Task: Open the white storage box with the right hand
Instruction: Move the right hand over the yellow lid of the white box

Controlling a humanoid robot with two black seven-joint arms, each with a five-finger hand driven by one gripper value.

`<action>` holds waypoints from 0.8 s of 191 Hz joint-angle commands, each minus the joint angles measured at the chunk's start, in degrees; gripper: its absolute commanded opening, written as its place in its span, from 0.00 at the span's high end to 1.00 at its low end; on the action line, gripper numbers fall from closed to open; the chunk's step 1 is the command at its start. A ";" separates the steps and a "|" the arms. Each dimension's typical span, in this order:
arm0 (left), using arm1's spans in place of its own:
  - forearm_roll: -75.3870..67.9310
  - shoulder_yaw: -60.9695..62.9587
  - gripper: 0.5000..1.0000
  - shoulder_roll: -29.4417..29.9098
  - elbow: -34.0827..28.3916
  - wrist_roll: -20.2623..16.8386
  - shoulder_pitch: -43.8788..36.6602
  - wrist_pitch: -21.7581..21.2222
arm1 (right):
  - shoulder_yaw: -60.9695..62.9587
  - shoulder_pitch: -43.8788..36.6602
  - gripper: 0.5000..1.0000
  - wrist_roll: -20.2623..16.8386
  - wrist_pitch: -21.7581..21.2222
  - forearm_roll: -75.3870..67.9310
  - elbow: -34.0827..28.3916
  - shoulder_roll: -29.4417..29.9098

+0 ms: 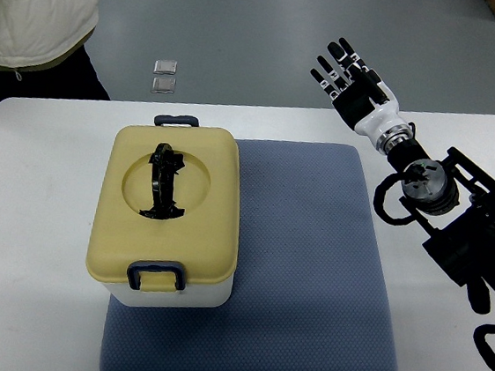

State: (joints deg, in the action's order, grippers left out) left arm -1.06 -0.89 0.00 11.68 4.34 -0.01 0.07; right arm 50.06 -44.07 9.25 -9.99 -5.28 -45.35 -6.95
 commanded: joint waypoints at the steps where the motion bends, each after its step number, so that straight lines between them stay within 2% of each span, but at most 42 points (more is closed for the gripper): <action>1: 0.00 0.01 0.00 0.00 -0.08 0.14 -0.08 0.11 | -0.49 0.04 0.08 -0.02 -0.03 1.06 0.00 -0.08; 44: 0.09 0.01 0.00 0.00 -0.16 0.14 0.01 0.02 | -1.01 -1.98 0.08 -0.28 -0.30 2.82 -0.09 -0.26; 68: 0.09 -0.08 0.00 0.00 -0.25 0.14 0.01 0.02 | -5.14 -6.02 0.08 -1.87 -0.65 12.40 -0.44 -2.54; 83: 0.09 -0.08 0.00 0.00 -0.16 0.14 -0.08 0.02 | -9.36 -10.07 0.08 -2.66 -2.49 21.01 -0.44 -4.56; 111: 0.09 -0.08 0.00 0.00 0.19 0.14 -0.08 0.02 | -19.65 -20.17 0.08 -3.10 -11.02 44.21 -2.55 -9.66; 137: 0.09 0.01 0.00 0.00 0.54 0.14 -0.08 0.11 | -26.32 -30.62 0.08 -3.01 -21.64 67.22 -9.92 -14.14; 147: 0.09 0.01 0.00 0.00 0.54 0.14 -0.08 0.11 | -26.33 -30.63 0.08 -3.01 -21.65 67.24 -9.93 -14.14; 148: 0.09 -0.08 0.00 0.00 0.63 0.14 -0.08 0.11 | -28.15 -34.46 0.08 -2.92 -25.01 73.85 -12.80 -14.58; 153: 0.00 -0.08 0.00 0.00 0.63 0.14 -0.08 0.11 | -28.96 -35.73 0.08 -2.92 -25.01 76.21 -13.71 -14.58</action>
State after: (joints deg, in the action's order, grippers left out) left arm -0.95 -0.94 0.00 12.19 4.49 -0.08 0.09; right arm 25.09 -72.47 6.21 -29.31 57.00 -53.61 -20.25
